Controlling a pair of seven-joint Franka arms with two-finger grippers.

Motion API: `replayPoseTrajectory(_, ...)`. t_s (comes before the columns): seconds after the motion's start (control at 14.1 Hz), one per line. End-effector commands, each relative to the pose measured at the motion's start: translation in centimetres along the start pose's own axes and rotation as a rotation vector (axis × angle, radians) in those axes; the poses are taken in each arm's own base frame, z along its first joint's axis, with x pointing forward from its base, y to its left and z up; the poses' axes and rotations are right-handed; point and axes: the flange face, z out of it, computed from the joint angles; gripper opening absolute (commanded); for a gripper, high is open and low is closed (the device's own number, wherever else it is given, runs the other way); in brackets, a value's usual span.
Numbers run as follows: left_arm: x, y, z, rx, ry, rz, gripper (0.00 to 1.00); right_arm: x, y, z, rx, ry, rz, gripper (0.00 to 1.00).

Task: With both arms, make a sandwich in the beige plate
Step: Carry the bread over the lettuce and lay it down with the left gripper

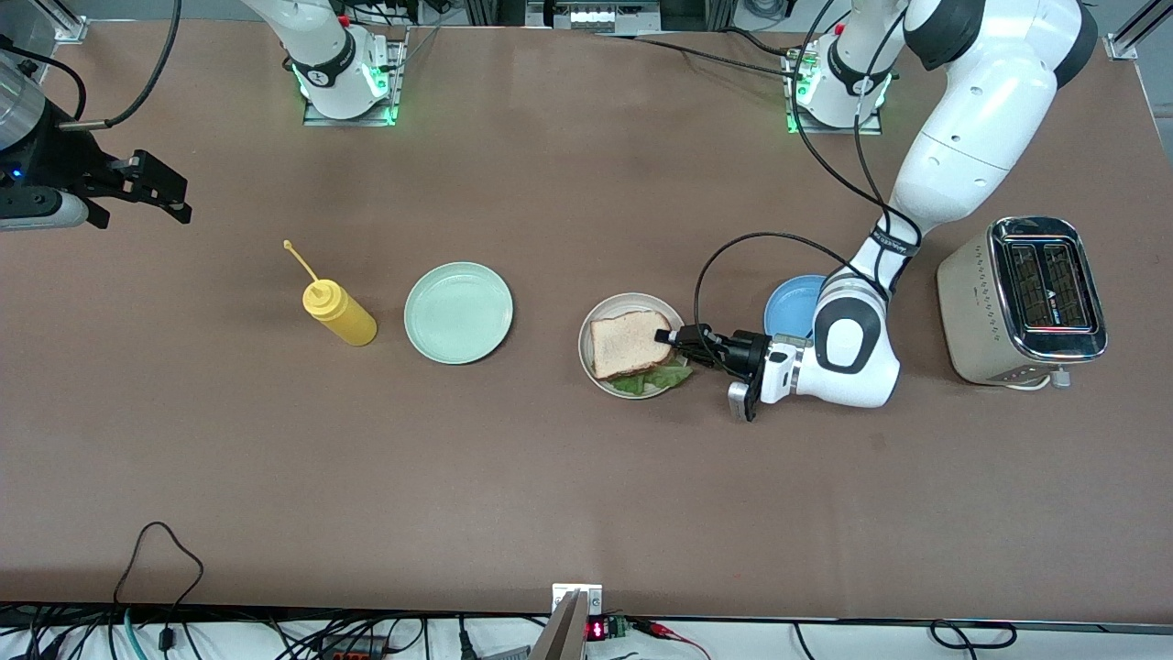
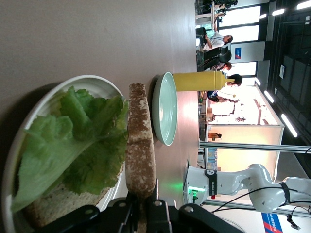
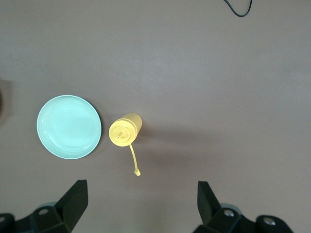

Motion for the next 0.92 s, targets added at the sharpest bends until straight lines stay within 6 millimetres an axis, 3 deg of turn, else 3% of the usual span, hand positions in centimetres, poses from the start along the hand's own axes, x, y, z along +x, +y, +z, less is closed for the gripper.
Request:
replayPoseTrajectory(0.0,0.1,-0.3,-0.1,0.027,-0.019,0.019,0.01,-0.4,0.2,-0.5,0.005,-0.003,0.007,1.00)
replayPoseTrajectory(0.14,0.0,-0.4,0.1,0.032,-0.023,0.015,0.05,-0.4,0.1,-0.5,0.007,-0.002,0.006,1.00)
replayPoseTrajectory(0.21,0.0,-0.4,0.2,0.032,-0.025,-0.001,0.14,-0.4,0.1,-0.5,0.005,-0.002,0.006,1.00)
replayPoseTrajectory(0.28,-0.1,-0.4,0.4,0.033,-0.029,-0.018,0.30,-0.4,0.1,-0.5,0.005,-0.002,0.006,1.00)
replayPoseTrajectory(0.36,-0.2,-0.5,0.5,0.039,-0.036,-0.019,0.70,-0.4,0.1,-0.5,0.005,-0.003,0.006,1.00)
replayPoseTrajectory(0.43,-0.3,-0.5,0.3,0.039,-0.037,-0.022,1.00,-0.4,0.0,-0.5,0.005,-0.003,0.004,1.00)
replayPoseTrajectory(0.71,-0.5,-0.8,-0.9,0.097,-0.068,-0.010,1.00,-0.4,0.0,-0.5,0.005,-0.003,0.006,1.00)
replayPoseTrajectory(0.85,-0.1,0.4,-2.9,0.207,-0.128,-0.008,1.00,-0.4,-0.1,-0.5,0.005,-0.002,0.004,1.00)
